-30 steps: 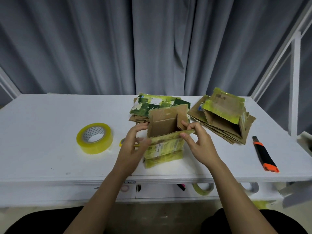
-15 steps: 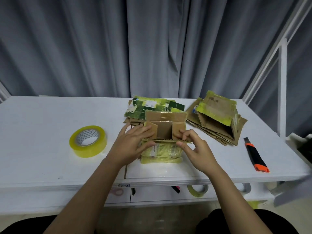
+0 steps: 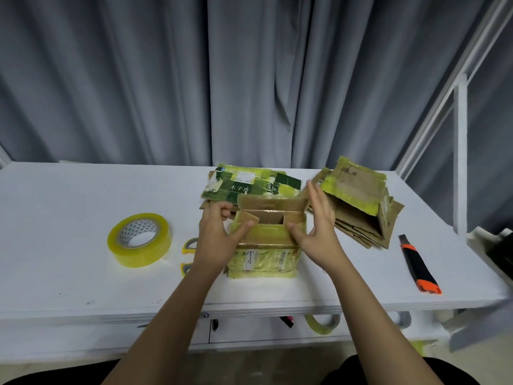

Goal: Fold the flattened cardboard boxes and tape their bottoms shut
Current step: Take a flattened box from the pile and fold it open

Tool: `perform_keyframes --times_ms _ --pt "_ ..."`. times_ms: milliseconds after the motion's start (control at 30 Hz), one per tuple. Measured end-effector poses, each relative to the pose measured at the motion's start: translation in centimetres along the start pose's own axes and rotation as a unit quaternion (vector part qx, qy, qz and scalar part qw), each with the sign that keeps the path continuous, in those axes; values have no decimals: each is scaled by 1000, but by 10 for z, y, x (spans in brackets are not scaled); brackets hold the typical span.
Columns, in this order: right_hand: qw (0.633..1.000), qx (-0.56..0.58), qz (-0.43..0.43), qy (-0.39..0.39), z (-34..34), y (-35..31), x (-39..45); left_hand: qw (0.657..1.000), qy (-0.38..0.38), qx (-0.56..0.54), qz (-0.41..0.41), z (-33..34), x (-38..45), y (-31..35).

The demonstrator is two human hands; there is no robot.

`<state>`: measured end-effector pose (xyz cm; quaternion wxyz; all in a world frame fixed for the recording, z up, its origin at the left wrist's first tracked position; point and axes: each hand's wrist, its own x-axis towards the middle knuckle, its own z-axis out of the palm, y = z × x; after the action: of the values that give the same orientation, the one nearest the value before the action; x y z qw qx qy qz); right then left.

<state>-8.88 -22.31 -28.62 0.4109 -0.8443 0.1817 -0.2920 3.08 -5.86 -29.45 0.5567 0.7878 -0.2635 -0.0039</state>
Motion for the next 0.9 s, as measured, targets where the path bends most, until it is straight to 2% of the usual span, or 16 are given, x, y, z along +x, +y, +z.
perform_keyframes --times_ms 100,267,400,467,567,700,900 --pt "998 -48 -19 -39 -10 1 12 997 -34 62 38 -4 5 1" --pt "982 -145 -116 -33 -16 6 6 973 -150 106 138 -4 16 2" --pt "980 -165 -101 -50 -15 14 -2 964 -164 125 168 4 17 0" --pt "992 -102 -62 -43 -11 16 -2 964 -154 137 168 7 18 1" --pt "997 62 48 -5 1 16 1 962 -167 159 150 11 20 4" --pt "968 219 120 26 16 15 -3 977 -165 81 104 16 19 5" --pt "931 315 160 91 30 6 0 992 -116 -32 45 23 15 11"
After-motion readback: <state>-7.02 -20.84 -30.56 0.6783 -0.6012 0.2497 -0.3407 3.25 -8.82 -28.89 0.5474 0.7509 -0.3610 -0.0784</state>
